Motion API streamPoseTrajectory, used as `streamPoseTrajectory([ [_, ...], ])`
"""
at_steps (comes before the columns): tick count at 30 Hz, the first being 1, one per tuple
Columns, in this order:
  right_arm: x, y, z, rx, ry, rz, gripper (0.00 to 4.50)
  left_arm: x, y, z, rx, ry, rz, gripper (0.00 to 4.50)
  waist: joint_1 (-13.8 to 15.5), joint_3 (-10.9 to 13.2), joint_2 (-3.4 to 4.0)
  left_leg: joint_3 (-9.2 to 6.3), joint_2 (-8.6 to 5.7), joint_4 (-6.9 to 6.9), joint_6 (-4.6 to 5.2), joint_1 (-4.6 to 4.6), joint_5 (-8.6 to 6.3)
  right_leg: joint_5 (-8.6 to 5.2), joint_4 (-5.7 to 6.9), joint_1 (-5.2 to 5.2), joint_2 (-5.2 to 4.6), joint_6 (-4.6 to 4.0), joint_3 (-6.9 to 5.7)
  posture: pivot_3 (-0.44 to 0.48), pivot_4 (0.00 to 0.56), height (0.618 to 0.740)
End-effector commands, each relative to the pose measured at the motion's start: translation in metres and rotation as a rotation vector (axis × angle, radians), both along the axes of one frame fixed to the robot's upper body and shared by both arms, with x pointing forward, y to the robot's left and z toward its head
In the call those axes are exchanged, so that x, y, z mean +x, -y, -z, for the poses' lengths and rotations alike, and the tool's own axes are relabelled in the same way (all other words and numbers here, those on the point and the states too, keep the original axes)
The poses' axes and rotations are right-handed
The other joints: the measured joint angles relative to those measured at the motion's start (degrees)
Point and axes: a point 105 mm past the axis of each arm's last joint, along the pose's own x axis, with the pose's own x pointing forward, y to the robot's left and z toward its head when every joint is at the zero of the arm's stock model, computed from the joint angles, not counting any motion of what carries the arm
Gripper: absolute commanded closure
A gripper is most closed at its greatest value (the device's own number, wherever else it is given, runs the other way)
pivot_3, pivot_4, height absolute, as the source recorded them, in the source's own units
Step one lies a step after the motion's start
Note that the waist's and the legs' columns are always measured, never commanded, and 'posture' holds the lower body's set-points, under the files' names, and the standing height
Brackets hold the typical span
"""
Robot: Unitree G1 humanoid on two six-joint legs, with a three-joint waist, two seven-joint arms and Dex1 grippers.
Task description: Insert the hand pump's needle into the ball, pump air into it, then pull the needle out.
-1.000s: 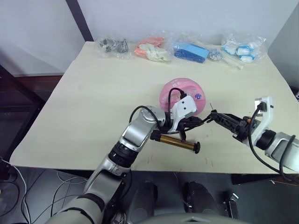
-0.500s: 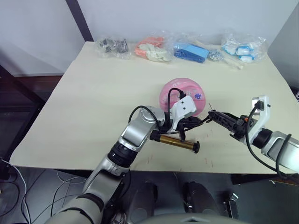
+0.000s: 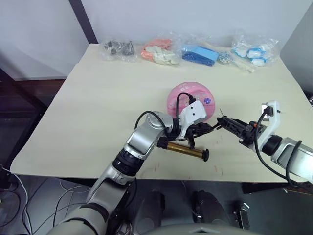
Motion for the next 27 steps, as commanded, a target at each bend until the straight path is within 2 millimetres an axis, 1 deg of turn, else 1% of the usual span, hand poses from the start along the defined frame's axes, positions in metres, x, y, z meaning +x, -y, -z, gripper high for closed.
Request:
streamPoseTrajectory([
  [1,-0.0001,-0.0019,-0.0098,0.009,0.037,-0.011,1.16,-0.0064,0.0064,-0.0150,-0.030,0.052,0.039,4.50,0.00,0.00,0.00,0.00,0.00,0.00,0.00,0.00,0.00,0.00,-0.01,0.00,0.00,0.00,0.00,0.000,0.150,0.740],
  [11,-0.0008,-0.0006,-0.0088,0.006,0.033,-0.010,1.16,-0.0073,0.0068,-0.0148,-0.031,0.052,0.040,4.50,0.00,0.00,0.00,0.00,0.00,0.00,0.00,0.00,0.00,-0.01,-0.01,0.00,0.00,0.01,0.00,0.000,0.150,0.740],
  [14,-0.0003,-0.0009,-0.0089,0.009,0.033,-0.009,2.02,-0.0075,0.0069,-0.0150,-0.031,0.054,0.042,4.50,-0.01,0.00,0.00,0.00,0.00,0.00,0.00,0.00,0.00,-0.01,-0.01,0.00,0.00,0.01,0.00,0.000,0.150,0.740],
  [15,-0.0002,-0.0011,-0.0088,0.011,0.033,-0.010,2.57,-0.0075,0.0069,-0.0151,-0.032,0.054,0.042,4.50,0.00,0.00,0.00,0.00,0.00,0.00,0.00,0.00,0.00,-0.01,-0.01,0.00,0.00,0.01,0.01,0.000,0.150,0.740],
  [16,-0.0003,-0.0014,-0.0086,0.011,0.033,-0.010,3.23,-0.0075,0.0068,-0.0152,-0.032,0.054,0.041,4.50,0.00,0.00,0.00,0.00,0.00,0.00,0.00,0.00,0.00,-0.01,-0.01,0.00,0.00,0.01,0.01,0.000,0.150,0.740],
  [17,-0.0003,-0.0017,-0.0084,0.012,0.032,-0.011,3.58,-0.0075,0.0068,-0.0152,-0.032,0.054,0.041,4.50,0.00,0.00,0.00,0.00,0.00,0.00,0.00,0.00,0.00,-0.01,-0.01,0.00,0.00,0.01,0.00,0.000,0.150,0.740],
  [18,-0.0004,-0.0018,-0.0082,0.012,0.031,-0.011,4.03,-0.0074,0.0067,-0.0152,-0.032,0.054,0.041,4.50,-0.01,0.00,0.00,0.00,0.00,0.00,0.00,0.00,0.00,-0.01,-0.01,0.00,0.00,0.01,0.00,0.000,0.150,0.740],
  [19,-0.0005,-0.0020,-0.0080,0.012,0.031,-0.011,4.16,-0.0074,0.0065,-0.0152,-0.033,0.054,0.040,4.50,0.00,0.00,0.00,0.00,0.00,0.00,0.00,0.00,0.00,-0.01,-0.01,0.00,0.00,0.01,0.00,0.000,0.150,0.740],
  [25,-0.0005,-0.0028,-0.0091,0.023,0.032,-0.011,4.16,-0.0063,0.0049,-0.0158,-0.037,0.058,0.035,4.50,0.00,0.00,0.00,0.00,0.00,0.00,0.00,0.00,0.00,-0.01,-0.01,0.00,0.00,0.02,0.00,0.000,0.150,0.740],
  [27,0.0003,-0.0026,-0.0101,0.027,0.032,-0.004,4.16,-0.0054,0.0030,-0.0190,-0.054,0.055,0.032,4.50,-0.01,0.00,0.00,0.00,0.00,0.00,0.00,0.00,0.00,-0.03,-0.01,0.00,0.00,0.04,0.00,0.000,0.150,0.740],
])
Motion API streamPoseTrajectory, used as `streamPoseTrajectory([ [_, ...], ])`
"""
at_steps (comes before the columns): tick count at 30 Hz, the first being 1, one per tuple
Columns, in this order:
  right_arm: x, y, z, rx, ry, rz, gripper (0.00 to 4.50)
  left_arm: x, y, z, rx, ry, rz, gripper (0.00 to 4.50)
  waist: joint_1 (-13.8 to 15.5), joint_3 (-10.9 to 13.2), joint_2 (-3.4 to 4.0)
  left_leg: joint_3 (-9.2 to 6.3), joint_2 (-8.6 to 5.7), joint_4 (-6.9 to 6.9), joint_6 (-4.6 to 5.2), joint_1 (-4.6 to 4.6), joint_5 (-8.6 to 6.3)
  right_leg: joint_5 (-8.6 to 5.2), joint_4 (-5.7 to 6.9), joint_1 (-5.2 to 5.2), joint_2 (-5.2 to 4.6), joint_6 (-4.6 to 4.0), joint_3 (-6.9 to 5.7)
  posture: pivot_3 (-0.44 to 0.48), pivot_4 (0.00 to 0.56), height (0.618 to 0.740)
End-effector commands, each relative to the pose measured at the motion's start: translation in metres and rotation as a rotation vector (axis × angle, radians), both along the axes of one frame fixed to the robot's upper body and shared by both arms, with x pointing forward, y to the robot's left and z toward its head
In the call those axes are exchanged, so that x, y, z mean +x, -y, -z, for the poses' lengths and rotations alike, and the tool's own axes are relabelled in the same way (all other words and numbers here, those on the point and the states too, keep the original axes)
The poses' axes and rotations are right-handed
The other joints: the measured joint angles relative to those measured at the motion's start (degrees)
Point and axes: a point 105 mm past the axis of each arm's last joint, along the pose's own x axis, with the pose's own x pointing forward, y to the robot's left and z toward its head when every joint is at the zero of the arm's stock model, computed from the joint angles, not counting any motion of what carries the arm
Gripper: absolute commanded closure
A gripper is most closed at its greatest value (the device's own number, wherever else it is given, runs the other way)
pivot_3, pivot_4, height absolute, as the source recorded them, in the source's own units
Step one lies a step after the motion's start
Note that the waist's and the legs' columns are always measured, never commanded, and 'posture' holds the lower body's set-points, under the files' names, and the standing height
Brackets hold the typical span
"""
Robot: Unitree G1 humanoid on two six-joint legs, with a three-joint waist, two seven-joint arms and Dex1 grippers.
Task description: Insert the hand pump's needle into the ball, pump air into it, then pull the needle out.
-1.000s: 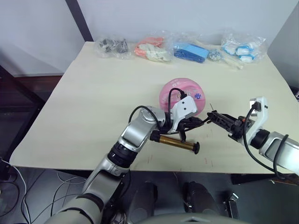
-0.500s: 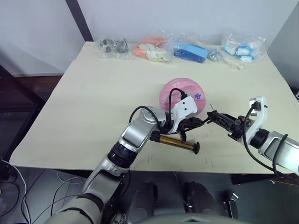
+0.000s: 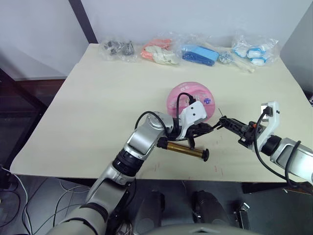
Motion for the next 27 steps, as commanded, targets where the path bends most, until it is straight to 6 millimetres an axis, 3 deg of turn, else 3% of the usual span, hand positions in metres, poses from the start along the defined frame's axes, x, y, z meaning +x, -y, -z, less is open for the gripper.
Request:
streamPoseTrajectory([
  [1,0.001,-0.001,-0.011,0.019,0.033,0.003,4.16,-0.005,0.002,-0.022,-0.070,0.042,0.032,3.82,-0.01,0.00,0.00,0.00,0.00,0.00,0.00,0.00,0.00,0.00,0.00,0.00,0.00,0.00,0.00,0.000,0.150,0.740],
  [2,0.001,-0.001,-0.011,0.020,0.030,0.006,4.16,-0.004,0.000,-0.026,-0.088,0.041,0.026,3.52,-0.01,0.00,0.00,0.00,0.00,0.00,0.00,0.00,0.00,0.01,0.00,0.00,0.00,-0.01,0.00,0.000,0.150,0.740],
  [6,0.001,-0.001,-0.012,0.005,0.024,0.014,4.16,-0.005,-0.009,-0.040,-0.137,0.044,0.023,1.63,-0.02,0.00,0.00,-0.01,0.01,0.00,0.00,-0.01,0.00,0.00,0.00,-0.01,0.00,-0.01,0.00,0.000,0.150,0.740],
  [9,0.002,0.005,-0.013,-0.028,0.012,0.046,4.16,-0.006,-0.034,-0.054,-0.115,0.070,0.028,0.21,-0.36,0.02,0.02,0.00,0.01,-0.01,0.00,-0.02,0.00,0.00,0.00,-0.03,0.00,-0.01,0.00,0.000,0.150,0.740],
  [10,0.002,0.006,-0.013,-0.054,0.012,0.051,4.16,-0.005,-0.043,-0.057,-0.098,0.077,0.019,0.00,-0.44,0.02,0.02,0.01,0.02,-0.03,0.00,-0.02,0.00,0.00,0.02,-0.05,0.00,-0.01,0.01,0.000,0.150,0.740],
  [13,0.001,0.009,-0.013,-0.205,0.025,0.047,4.16,0.003,-0.069,-0.071,-0.060,0.096,-0.031,0.00,-0.94,0.06,0.07,0.01,0.04,-0.04,0.00,-0.02,0.00,-0.01,0.04,-0.09,0.01,-0.01,0.00,0.000,0.150,0.740],
  [17,-0.002,0.004,-0.013,-0.273,0.016,0.017,4.16,0.013,-0.098,-0.089,-0.028,0.109,-0.110,0.00,-1.04,0.07,0.05,0.00,0.03,-0.03,0.00,-0.05,0.00,-0.16,-0.01,-0.08,0.01,-0.03,-0.02,0.000,0.150,0.740],
  [21,-0.010,0.002,-0.008,-0.241,-0.145,-0.046,4.16,0.025,-0.118,-0.101,0.008,0.122,-0.181,0.00,-1.23,0.14,-0.05,0.01,0.03,-0.08,0.00,-0.06,0.00,-0.11,-0.03,-0.09,0.00,-0.06,-0.01,0.000,0.150,0.740],
  [27,-0.002,0.002,-0.020,-0.136,-0.148,-0.040,4.16,0.041,-0.130,-0.109,0.059,0.182,-0.224,0.00,-1.27,0.23,-0.21,0.04,0.04,-0.08,0.00,-0.06,0.00,-0.03,-0.06,-0.09,0.00,0.04,0.01,0.000,0.150,0.740],
])
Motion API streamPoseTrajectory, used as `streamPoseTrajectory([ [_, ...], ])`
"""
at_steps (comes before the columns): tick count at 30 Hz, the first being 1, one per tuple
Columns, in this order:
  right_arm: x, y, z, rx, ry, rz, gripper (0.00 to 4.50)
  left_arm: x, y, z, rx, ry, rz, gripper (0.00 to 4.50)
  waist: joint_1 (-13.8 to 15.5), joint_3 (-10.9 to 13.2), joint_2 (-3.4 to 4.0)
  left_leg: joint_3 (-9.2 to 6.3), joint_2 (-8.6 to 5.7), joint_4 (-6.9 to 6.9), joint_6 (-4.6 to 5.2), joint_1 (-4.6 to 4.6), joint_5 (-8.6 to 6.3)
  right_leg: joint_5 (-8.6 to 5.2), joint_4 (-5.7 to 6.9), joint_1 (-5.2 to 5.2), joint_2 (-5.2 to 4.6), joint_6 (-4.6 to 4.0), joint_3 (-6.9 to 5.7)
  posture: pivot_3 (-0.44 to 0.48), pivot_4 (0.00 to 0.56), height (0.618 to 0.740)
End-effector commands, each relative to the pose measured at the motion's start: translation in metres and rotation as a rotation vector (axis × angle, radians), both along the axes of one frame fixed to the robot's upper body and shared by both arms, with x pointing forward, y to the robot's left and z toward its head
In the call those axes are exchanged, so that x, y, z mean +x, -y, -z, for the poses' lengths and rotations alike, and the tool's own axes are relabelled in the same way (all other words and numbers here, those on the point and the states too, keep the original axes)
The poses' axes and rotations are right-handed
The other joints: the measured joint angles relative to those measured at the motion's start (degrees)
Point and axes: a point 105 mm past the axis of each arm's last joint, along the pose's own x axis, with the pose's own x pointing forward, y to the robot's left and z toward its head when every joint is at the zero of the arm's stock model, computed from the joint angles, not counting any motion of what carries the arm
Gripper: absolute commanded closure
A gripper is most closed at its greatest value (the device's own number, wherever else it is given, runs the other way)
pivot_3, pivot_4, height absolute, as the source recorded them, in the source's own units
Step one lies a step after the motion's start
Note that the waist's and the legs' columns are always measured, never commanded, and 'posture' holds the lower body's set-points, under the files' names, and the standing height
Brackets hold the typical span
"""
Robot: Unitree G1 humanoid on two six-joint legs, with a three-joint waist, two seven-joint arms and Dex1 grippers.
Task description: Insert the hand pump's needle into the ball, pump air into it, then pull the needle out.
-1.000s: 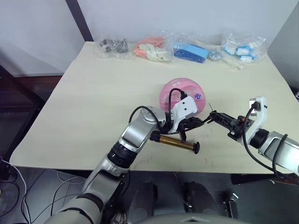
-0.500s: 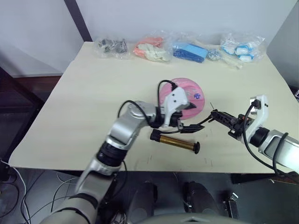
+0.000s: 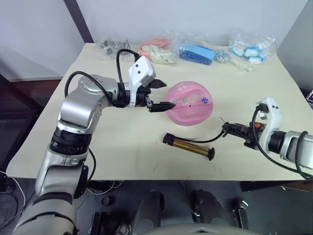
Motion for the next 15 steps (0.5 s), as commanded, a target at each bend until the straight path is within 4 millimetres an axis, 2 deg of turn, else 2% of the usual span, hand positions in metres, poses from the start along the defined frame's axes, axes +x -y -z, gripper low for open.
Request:
streamPoseTrajectory([
  [1,0.004,-0.004,-0.014,0.070,0.040,-0.006,4.16,0.007,-0.005,-0.012,0.045,0.085,-0.001,0.00,0.00,0.02,-0.04,0.00,0.00,0.00,0.00,0.00,0.00,0.00,0.00,0.00,0.00,0.00,0.00,0.000,0.150,0.740],
  [3,0.009,-0.008,-0.018,0.099,0.050,-0.002,4.16,0.013,-0.008,-0.011,0.069,0.097,-0.001,0.00,0.01,0.03,-0.05,-0.01,0.02,0.00,0.00,-0.02,0.00,0.02,0.00,-0.01,0.01,-0.03,-0.02,0.000,0.150,0.740],
  [9,0.025,-0.025,-0.030,0.295,0.067,0.038,4.16,0.038,0.001,-0.006,0.134,0.128,-0.065,0.00,-0.02,0.05,-0.09,-0.03,0.03,-0.01,0.00,-0.03,0.00,0.06,0.00,-0.01,0.02,-0.09,-0.03,0.000,0.150,0.740],
  [15,0.029,-0.043,-0.029,0.330,0.031,0.040,4.16,0.047,0.018,0.000,0.191,0.138,-0.061,0.00,-0.11,0.05,-0.08,0.03,0.03,-0.05,0.01,-0.11,-0.01,0.07,0.03,-0.14,0.00,-0.11,0.02,0.000,0.150,0.740],
])
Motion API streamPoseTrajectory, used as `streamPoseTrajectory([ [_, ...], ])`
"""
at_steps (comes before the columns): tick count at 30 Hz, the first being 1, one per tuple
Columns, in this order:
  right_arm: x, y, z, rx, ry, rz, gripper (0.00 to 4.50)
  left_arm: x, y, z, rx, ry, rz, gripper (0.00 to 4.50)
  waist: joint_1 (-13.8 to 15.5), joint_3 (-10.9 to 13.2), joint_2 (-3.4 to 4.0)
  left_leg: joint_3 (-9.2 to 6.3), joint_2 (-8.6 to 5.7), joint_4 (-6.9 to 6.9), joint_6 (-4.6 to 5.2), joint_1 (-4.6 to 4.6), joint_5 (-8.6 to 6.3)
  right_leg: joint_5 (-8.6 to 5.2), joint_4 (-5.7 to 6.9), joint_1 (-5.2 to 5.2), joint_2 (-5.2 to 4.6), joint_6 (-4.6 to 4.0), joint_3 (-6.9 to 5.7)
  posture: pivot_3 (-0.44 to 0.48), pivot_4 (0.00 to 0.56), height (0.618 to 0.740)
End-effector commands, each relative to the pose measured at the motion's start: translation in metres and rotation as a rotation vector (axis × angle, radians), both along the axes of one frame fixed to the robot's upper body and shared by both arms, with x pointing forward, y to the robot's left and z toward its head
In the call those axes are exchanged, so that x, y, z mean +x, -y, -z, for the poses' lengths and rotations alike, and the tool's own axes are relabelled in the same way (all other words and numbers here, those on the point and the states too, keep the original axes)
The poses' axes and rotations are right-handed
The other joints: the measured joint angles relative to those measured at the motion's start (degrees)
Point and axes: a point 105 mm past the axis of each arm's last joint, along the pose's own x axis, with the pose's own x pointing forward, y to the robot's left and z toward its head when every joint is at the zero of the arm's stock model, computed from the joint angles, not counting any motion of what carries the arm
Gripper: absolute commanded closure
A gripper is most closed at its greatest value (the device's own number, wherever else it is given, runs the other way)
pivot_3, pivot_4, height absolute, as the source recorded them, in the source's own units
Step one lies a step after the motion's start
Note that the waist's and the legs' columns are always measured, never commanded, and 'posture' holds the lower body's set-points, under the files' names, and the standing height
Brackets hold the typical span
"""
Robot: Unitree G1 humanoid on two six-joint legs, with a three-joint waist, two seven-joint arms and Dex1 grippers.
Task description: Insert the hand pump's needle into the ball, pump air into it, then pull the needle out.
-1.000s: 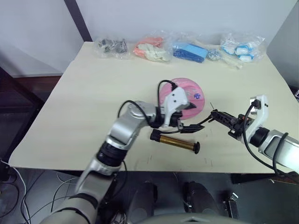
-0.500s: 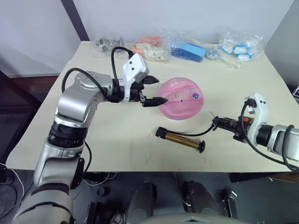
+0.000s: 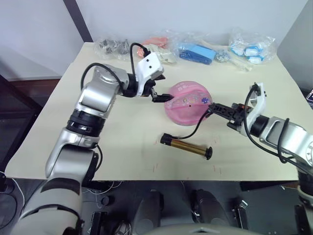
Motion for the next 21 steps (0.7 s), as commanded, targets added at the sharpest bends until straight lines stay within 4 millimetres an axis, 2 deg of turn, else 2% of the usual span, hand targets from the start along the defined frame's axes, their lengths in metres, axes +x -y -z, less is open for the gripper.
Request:
streamPoseTrajectory([
  [1,-0.001,-0.002,-0.006,0.003,0.008,0.005,4.16,0.002,0.006,-0.007,0.037,0.056,0.012,0.00,-0.07,0.00,0.01,0.00,0.00,-0.01,0.00,0.00,0.00,0.00,0.00,-0.01,0.00,0.00,0.00,0.000,0.150,0.740],
  [8,-0.001,0.015,0.000,-0.254,0.002,0.002,4.16,0.006,0.016,0.001,0.042,0.055,0.003,0.00,-0.08,0.02,0.02,0.10,0.00,-0.03,0.01,-0.01,0.00,0.00,0.06,-0.10,-0.01,0.00,0.08,0.000,0.150,0.740],
  [10,-0.001,0.017,-0.001,-0.280,0.005,-0.008,4.16,0.009,0.018,0.005,0.051,0.060,-0.007,0.00,-0.06,0.03,0.03,0.10,0.00,-0.03,0.01,0.00,0.00,0.00,0.09,-0.10,-0.01,0.00,0.09,0.000,0.150,0.740],
  [11,-0.001,0.017,-0.002,-0.299,0.011,-0.019,4.16,0.010,0.018,0.007,0.058,0.066,-0.010,0.50,-0.15,0.03,0.03,0.08,0.00,-0.03,0.01,0.00,0.00,0.00,0.09,-0.10,0.00,-0.01,0.07,0.000,0.150,0.740],
  [12,-0.001,0.016,-0.003,-0.306,0.016,-0.027,4.16,0.010,0.019,0.008,0.063,0.070,-0.012,0.77,-0.20,0.03,0.05,0.11,0.01,-0.03,0.01,0.00,0.00,0.00,0.09,-0.11,0.01,-0.01,0.10,0.000,0.150,0.740],
  [15,-0.001,0.016,-0.006,-0.414,0.031,-0.072,4.16,0.012,0.020,0.013,0.068,0.060,-0.018,2.28,-0.20,0.04,0.05,0.15,0.00,-0.03,0.01,-0.01,-0.01,0.00,0.10,-0.13,0.01,-0.01,0.14,0.000,0.150,0.740],
  [18,-0.003,0.011,-0.010,-0.697,0.103,-0.162,4.16,0.012,0.022,0.016,0.069,0.053,-0.023,3.70,-0.22,0.07,0.11,0.17,0.00,-0.02,0.02,-0.02,-0.01,0.00,0.10,-0.16,0.00,0.00,0.17,0.000,0.150,0.740],
  [20,-0.002,0.006,-0.010,-0.910,0.182,-0.221,4.16,0.012,0.023,0.016,0.064,0.051,-0.028,4.48,-0.20,0.07,0.11,0.16,0.01,-0.02,0.02,-0.04,-0.01,0.00,0.10,-0.19,-0.01,-0.01,0.14,0.000,0.150,0.740],
  [21,-0.001,0.003,-0.010,-0.997,0.214,-0.253,4.16,0.012,0.023,0.016,0.062,0.049,-0.029,4.48,-0.20,0.07,0.11,0.10,0.02,-0.04,0.02,-0.05,-0.01,-0.01,0.10,-0.19,0.00,-0.02,0.09,0.000,0.150,0.740],
])
